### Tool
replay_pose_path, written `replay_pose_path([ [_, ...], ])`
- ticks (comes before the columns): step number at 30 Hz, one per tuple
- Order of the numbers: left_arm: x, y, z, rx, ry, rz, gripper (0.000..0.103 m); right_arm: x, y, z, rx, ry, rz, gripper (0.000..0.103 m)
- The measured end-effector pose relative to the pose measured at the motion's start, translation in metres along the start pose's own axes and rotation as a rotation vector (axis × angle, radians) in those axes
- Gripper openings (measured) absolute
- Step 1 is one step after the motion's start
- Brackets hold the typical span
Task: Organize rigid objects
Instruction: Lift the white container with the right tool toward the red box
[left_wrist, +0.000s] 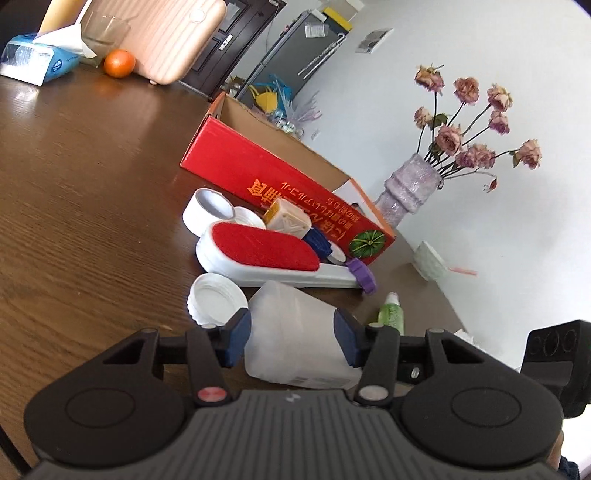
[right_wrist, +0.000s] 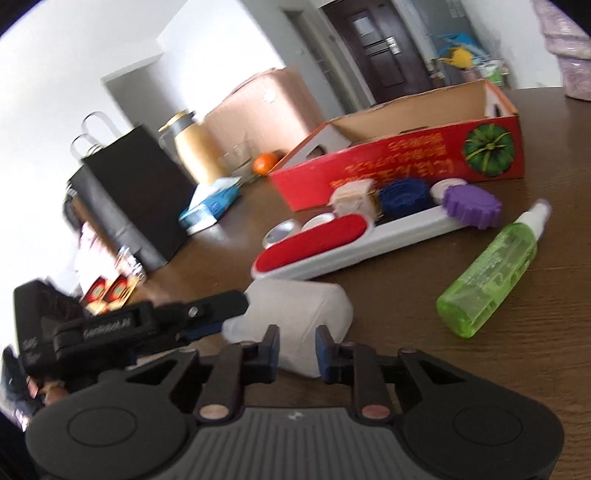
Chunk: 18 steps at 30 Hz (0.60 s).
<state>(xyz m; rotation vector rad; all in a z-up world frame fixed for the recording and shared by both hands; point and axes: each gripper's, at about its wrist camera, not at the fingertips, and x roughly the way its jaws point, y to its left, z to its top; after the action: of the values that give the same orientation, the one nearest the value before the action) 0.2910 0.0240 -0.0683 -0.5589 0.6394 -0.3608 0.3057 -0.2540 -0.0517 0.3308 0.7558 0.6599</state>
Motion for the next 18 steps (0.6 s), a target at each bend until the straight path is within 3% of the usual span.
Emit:
replay_pose_path([
  [3, 0.007, 0.001, 0.005, 0.002, 0.041, -0.002, 0.055, 0.004, -0.004, 0.005, 0.021, -0.032, -0.052, 0.033],
  [5, 0.013, 0.002, 0.004, 0.015, 0.073, -0.013, 0.055, 0.008, -0.009, 0.007, 0.066, -0.026, -0.043, 0.045],
  [6, 0.015, 0.003, 0.003, 0.015, 0.079, -0.016, 0.054, 0.012, -0.013, 0.007, 0.096, -0.012, -0.035, 0.057],
  [7, 0.015, 0.003, 0.003, 0.008, 0.072, -0.014, 0.053, 0.015, -0.016, 0.006, 0.129, 0.001, -0.033, 0.061],
  [9, 0.015, 0.006, 0.003, 0.003, 0.073, -0.020, 0.051, 0.018, -0.022, 0.002, 0.182, -0.002, -0.015, 0.057],
  [11, 0.014, 0.007, 0.003, 0.002, 0.067, -0.022, 0.046, 0.020, -0.032, -0.002, 0.265, -0.014, 0.042, 0.041],
  [13, 0.012, 0.003, 0.003, 0.039, 0.057, -0.012, 0.044, 0.022, -0.039, -0.007, 0.342, -0.027, 0.088, 0.040],
  [16, 0.006, -0.002, 0.002, 0.057, 0.044, 0.005, 0.038, 0.021, -0.033, -0.009, 0.320, -0.040, 0.068, 0.034],
  [18, 0.001, -0.006, 0.000, 0.078, 0.034, 0.011, 0.034, 0.016, -0.026, -0.007, 0.285, -0.052, 0.044, 0.025],
])
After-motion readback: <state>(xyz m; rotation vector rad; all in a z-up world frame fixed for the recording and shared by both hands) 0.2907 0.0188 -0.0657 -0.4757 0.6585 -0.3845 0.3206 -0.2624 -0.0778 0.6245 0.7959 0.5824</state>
